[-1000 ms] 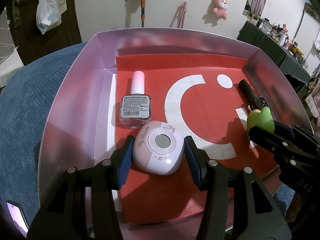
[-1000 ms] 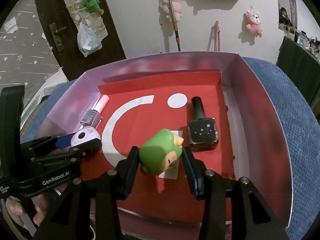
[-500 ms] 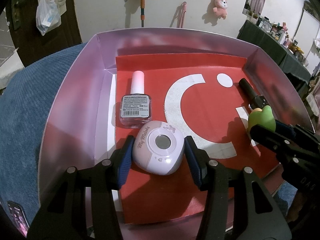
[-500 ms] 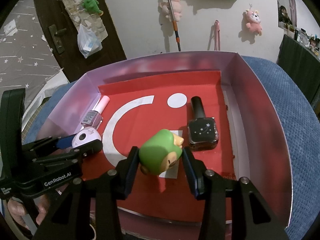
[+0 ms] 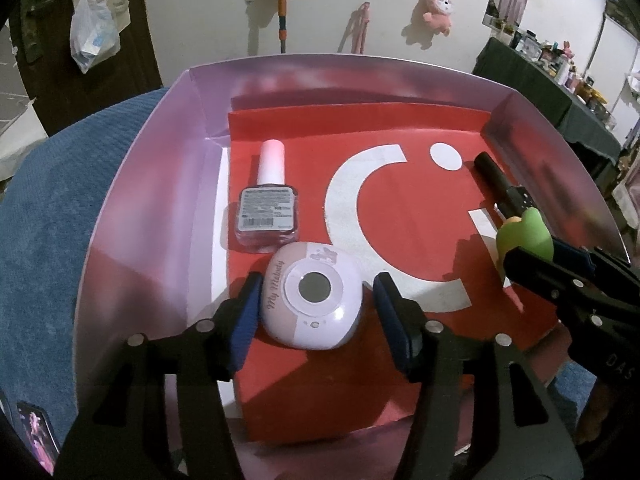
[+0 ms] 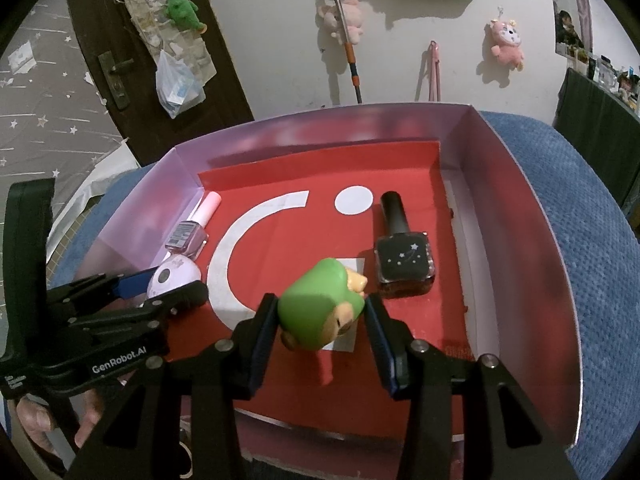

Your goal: Organize rigid objects

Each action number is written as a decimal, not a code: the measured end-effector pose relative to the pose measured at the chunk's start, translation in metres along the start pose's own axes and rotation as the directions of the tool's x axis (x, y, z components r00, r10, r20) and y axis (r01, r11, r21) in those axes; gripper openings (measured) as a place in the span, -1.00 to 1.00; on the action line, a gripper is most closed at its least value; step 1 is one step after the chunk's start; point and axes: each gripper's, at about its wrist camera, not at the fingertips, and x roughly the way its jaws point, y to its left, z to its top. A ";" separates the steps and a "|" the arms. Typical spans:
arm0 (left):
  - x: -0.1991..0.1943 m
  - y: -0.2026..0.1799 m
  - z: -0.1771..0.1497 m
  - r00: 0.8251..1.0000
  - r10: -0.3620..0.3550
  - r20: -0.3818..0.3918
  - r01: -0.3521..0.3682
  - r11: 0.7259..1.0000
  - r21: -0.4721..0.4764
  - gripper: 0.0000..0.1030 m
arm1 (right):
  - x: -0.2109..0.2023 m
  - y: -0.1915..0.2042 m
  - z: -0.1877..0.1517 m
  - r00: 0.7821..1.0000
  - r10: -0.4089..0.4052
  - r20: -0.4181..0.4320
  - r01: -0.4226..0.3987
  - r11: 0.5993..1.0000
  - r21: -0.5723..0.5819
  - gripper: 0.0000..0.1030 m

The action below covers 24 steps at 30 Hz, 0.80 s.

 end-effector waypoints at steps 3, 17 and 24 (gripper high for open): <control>-0.001 -0.002 -0.002 1.000 0.003 0.000 -0.003 1.000 0.008 0.12 | -0.004 0.001 0.000 1.000 -0.002 0.008 0.002 1.000 -0.001 -0.08; -0.020 -0.014 -0.011 0.999 0.002 0.036 -0.004 0.999 0.046 0.43 | -0.049 0.000 -0.003 0.993 0.021 0.112 -0.022 1.000 0.012 0.05; -0.031 -0.011 -0.015 0.999 -0.020 0.047 0.019 0.999 0.033 0.45 | -0.066 0.001 -0.008 0.989 0.027 0.148 -0.030 0.999 0.017 0.20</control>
